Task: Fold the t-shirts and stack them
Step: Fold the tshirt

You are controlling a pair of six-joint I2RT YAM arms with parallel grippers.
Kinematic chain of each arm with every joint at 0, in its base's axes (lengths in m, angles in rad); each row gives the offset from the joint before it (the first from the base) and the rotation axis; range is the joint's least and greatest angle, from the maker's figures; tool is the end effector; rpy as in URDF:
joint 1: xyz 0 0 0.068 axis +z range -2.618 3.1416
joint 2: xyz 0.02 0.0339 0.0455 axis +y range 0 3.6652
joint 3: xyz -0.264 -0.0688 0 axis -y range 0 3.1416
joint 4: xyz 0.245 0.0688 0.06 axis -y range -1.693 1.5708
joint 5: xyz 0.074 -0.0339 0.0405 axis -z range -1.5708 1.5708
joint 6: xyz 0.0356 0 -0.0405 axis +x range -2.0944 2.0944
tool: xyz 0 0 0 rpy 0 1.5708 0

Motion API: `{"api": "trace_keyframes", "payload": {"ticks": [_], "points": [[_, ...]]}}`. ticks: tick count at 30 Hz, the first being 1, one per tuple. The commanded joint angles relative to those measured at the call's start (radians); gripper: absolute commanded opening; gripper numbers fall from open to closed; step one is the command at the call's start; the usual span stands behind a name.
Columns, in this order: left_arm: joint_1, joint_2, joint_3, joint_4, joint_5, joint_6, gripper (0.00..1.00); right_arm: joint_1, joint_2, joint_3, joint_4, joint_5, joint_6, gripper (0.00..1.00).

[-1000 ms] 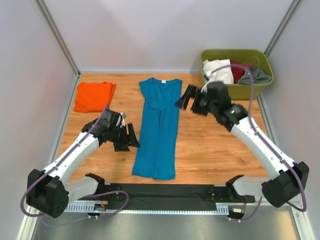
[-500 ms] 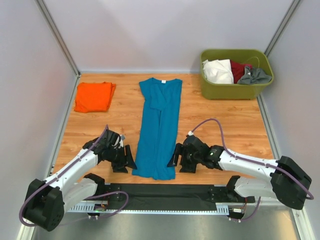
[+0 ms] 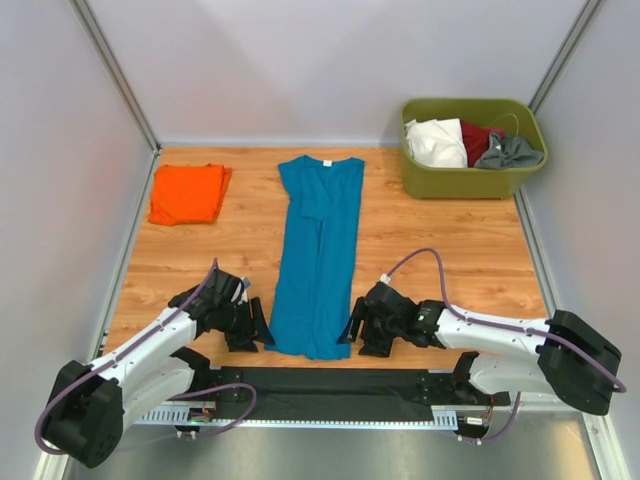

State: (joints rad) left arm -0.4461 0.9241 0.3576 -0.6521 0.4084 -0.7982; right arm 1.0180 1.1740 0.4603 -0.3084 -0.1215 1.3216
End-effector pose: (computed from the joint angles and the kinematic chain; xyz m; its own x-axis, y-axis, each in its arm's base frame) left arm 0.1172 -0.0717 0.1432 -0.9631 -0.2679 0.0262 -0.2437 0.8266 -0.5072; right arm 0.1011 0.1720 0.1487 -0.9613 0.2739 -0.0284 0.2176 0.8190 0.5310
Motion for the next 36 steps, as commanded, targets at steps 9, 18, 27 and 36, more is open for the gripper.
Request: {"api": "trace_keyframes", "payload": {"ticks": [9, 18, 27, 36], "points": [[-0.008, 0.064, 0.009, 0.086, -0.016, 0.011, 0.53, 0.005, 0.111, 0.057, 0.003, -0.007, -0.019, 0.59], [-0.02, 0.068, 0.006, 0.057, -0.059, 0.014, 0.4, 0.01, 0.148, 0.021, 0.035, -0.046, -0.004, 0.44], [-0.029, 0.107, 0.035, 0.054, -0.069, 0.027, 0.0, 0.01, 0.2, 0.064, 0.023, -0.069, -0.035, 0.03], [-0.029, -0.01, 0.196, -0.159, -0.175, -0.018, 0.0, 0.005, 0.136, 0.118, -0.05, -0.081, -0.038, 0.0]]}}
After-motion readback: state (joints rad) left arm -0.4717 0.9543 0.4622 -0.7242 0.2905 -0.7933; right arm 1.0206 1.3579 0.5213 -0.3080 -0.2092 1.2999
